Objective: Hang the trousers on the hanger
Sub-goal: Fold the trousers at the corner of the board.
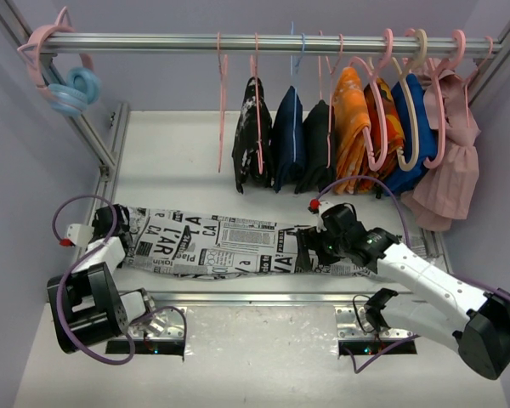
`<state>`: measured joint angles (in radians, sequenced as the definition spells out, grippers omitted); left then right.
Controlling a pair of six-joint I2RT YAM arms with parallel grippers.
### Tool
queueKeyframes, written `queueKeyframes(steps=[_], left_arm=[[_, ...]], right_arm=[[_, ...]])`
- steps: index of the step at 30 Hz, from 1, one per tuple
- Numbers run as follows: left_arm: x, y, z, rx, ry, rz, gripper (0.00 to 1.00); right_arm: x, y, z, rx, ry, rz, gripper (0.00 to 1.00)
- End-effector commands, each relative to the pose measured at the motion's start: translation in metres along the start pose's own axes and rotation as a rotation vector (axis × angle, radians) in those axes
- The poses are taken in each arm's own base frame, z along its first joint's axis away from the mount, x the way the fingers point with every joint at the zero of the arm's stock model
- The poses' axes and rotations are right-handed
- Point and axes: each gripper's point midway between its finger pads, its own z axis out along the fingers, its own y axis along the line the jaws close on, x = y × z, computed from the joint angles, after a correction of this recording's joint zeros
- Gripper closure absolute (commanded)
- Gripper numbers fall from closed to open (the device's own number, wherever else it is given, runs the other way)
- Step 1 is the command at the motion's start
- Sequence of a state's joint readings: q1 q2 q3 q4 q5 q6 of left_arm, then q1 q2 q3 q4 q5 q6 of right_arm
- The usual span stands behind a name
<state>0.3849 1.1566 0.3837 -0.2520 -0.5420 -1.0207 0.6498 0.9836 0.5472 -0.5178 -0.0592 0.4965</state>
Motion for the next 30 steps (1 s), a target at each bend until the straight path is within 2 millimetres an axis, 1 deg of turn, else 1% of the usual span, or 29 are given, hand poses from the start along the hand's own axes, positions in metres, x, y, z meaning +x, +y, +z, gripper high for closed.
queueKeyframes(steps=[1,2,4,5,6,7,9,11,13,14,16,18,20,22,23,24,25,26,28,29,30], left_arm=[[-0.018,-0.036,0.008,0.123,-0.035,-0.014,0.44],[-0.017,-0.038,0.008,0.139,-0.028,-0.006,0.54],[-0.015,-0.043,0.006,0.185,-0.017,0.018,0.79],[-0.019,-0.052,0.002,0.234,-0.03,0.009,0.86],[-0.014,-0.051,0.0,0.249,-0.011,0.019,0.94],[-0.018,-0.055,-0.006,0.281,-0.019,0.016,0.99],[-0.025,-0.069,-0.026,0.391,-0.025,0.017,1.0],[-0.038,-0.085,-0.054,0.526,-0.051,0.024,1.0],[-0.068,-0.102,-0.096,0.669,-0.13,0.011,0.98],[-0.081,-0.106,-0.113,0.712,-0.169,0.002,0.97],[-0.113,-0.111,-0.16,0.824,-0.266,-0.022,0.93],[-0.134,-0.124,-0.194,0.905,-0.303,-0.001,0.92],[-0.145,-0.138,-0.217,0.964,-0.306,0.042,0.92],[-0.153,-0.151,-0.236,1.024,-0.307,0.083,0.98],[-0.156,-0.155,-0.247,1.06,-0.315,0.096,0.99],[-0.161,-0.16,-0.262,1.109,-0.328,0.113,1.0],[-0.159,-0.162,-0.275,1.167,-0.329,0.137,1.0],[-0.162,-0.165,-0.289,1.222,-0.348,0.147,1.0],[-0.158,-0.167,-0.31,1.312,-0.345,0.193,1.0],[-0.159,-0.167,-0.317,1.335,-0.356,0.198,1.0],[-0.158,-0.167,-0.336,1.413,-0.369,0.234,1.0]], right_arm=[[-0.019,0.011,-0.007,-0.048,-0.068,-0.017,0.01],[-0.02,0.011,-0.008,-0.048,-0.071,-0.018,0.01],[-0.023,0.011,-0.009,-0.044,-0.08,-0.02,0.01],[-0.025,0.01,-0.009,-0.038,-0.087,-0.02,0.01],[-0.026,0.009,-0.007,-0.032,-0.087,-0.02,0.01],[-0.029,0.007,-0.006,-0.017,-0.097,-0.015,0.01],[-0.032,0.001,0.003,0.025,-0.09,0.002,0.01],[-0.032,-0.008,0.014,0.091,-0.05,0.024,0.01],[-0.037,-0.021,0.024,0.205,-0.024,0.058,0.01],[-0.036,-0.022,0.03,0.226,-0.005,0.061,0.01],[-0.026,-0.021,0.051,0.262,0.055,0.063,0.01],[-0.025,-0.014,0.062,0.284,0.067,0.043,0.01],[-0.012,-0.008,0.079,0.316,0.116,0.051,0.01],[-0.013,0.012,0.09,0.292,0.108,0.037,0.01],[-0.012,0.024,0.098,0.278,0.117,0.032,0.01],[-0.011,0.038,0.109,0.262,0.129,0.018,0.01],[-0.011,0.049,0.116,0.243,0.138,0.014,0.01],[-0.023,0.072,0.121,0.208,0.114,0.009,0.01],[-0.02,0.091,0.139,0.204,0.141,-0.016,0.01],[-0.019,0.095,0.141,0.196,0.147,-0.016,0.01],[-0.025,0.12,0.151,0.154,0.143,-0.031,0.01]])
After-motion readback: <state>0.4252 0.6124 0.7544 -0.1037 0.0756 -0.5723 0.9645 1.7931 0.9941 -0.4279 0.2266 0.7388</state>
